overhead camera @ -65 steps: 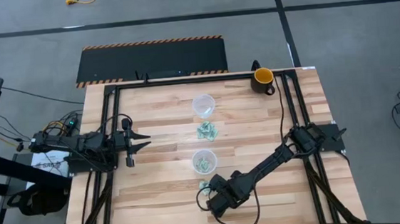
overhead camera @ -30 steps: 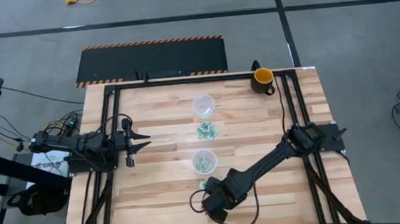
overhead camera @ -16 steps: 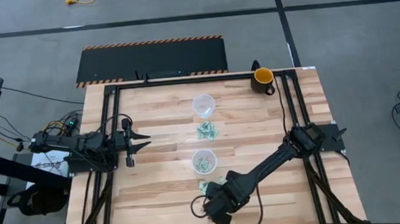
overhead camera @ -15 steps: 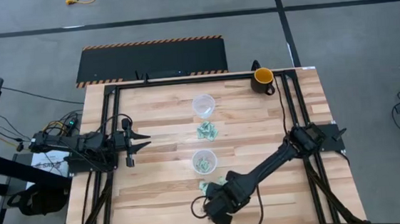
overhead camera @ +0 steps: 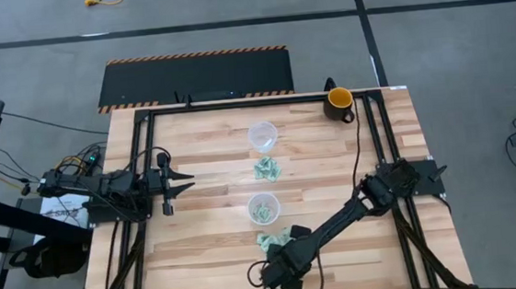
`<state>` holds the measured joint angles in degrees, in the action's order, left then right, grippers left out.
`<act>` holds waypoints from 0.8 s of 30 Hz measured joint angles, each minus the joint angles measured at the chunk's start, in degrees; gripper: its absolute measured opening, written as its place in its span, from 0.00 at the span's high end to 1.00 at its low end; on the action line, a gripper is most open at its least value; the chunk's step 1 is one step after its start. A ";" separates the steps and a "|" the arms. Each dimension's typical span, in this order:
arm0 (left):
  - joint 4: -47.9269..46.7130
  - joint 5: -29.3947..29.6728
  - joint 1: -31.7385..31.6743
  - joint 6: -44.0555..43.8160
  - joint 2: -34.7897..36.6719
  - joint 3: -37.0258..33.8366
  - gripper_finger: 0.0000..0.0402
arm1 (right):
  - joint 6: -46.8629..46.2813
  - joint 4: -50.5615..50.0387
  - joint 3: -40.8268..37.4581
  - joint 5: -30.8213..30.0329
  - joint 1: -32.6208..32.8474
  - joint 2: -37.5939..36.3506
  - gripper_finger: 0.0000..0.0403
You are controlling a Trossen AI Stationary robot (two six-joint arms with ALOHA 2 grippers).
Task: Pick and place items into bin
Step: Put the bottom right stevia packet into the bottom bin
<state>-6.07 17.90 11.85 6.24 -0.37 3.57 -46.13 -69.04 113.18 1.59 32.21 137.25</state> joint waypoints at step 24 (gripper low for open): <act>0.01 0.00 -0.01 0.00 0.00 -0.01 0.79 | 3.11 0.66 0.12 1.75 0.00 1.91 0.97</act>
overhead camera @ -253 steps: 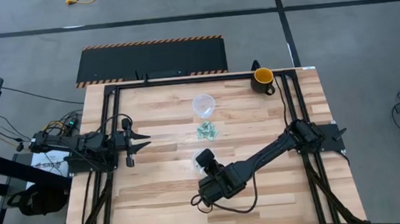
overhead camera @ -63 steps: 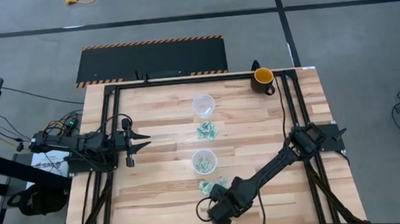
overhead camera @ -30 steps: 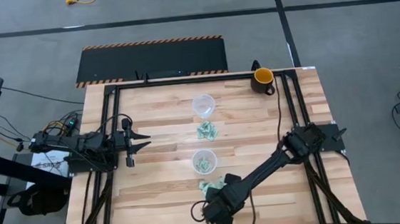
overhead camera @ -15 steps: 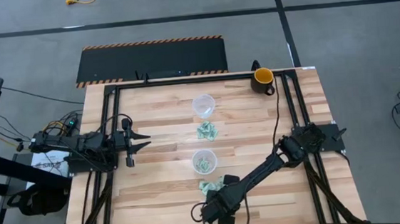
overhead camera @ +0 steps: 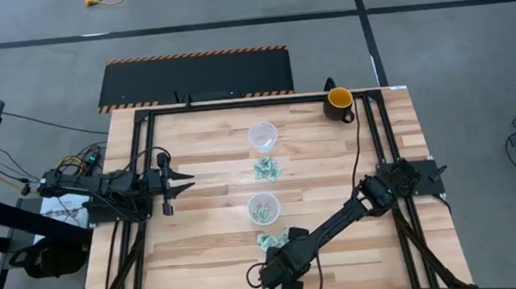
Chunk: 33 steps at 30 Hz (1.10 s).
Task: Pick and place items into bin
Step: Put the bottom right stevia packet into the bottom bin
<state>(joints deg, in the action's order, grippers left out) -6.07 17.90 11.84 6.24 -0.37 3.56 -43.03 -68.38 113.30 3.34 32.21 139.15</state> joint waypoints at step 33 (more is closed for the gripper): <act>0.00 0.01 0.00 0.00 -0.01 0.01 0.79 | 19.69 -18.59 21.42 -22.75 -12.60 -3.41 1.00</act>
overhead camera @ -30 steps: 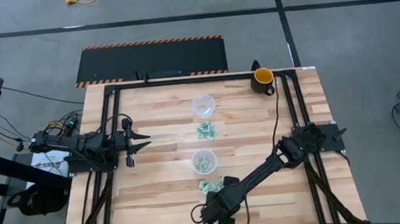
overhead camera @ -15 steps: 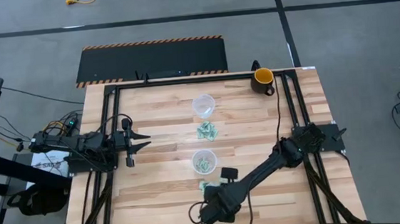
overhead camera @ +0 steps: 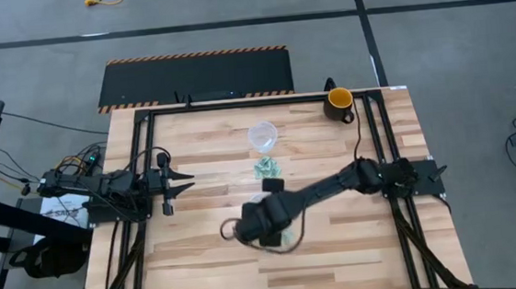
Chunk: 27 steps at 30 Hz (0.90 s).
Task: Pick and place items into bin
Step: Put the bottom right stevia packet into the bottom bin
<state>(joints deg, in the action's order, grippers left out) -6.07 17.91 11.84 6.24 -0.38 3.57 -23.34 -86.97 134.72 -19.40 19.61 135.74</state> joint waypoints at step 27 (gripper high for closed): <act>0.00 0.00 0.02 0.00 0.00 -0.01 0.79 | 14.82 -2.94 0.09 9.79 -6.72 0.00 0.78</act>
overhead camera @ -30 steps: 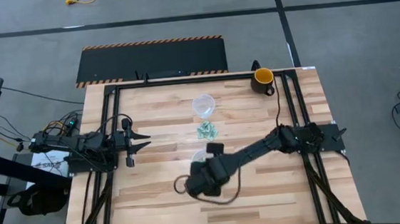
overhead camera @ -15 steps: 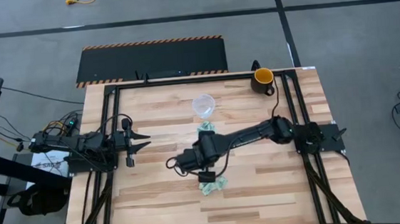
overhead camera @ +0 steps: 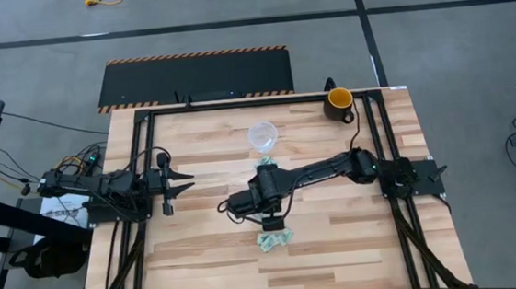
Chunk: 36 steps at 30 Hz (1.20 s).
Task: Pick and place items into bin
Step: Put the bottom right stevia packet into the bottom bin
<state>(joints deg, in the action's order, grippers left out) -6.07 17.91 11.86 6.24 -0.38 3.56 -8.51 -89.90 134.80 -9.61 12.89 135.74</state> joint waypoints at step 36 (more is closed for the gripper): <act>-0.01 0.00 -0.01 0.00 0.00 -0.01 0.79 | -6.52 24.51 -31.41 -4.16 14.72 -10.41 0.80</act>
<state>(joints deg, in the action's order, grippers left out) -6.07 17.91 11.85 6.24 -0.38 3.56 -15.03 -65.39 103.39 -13.77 27.60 125.33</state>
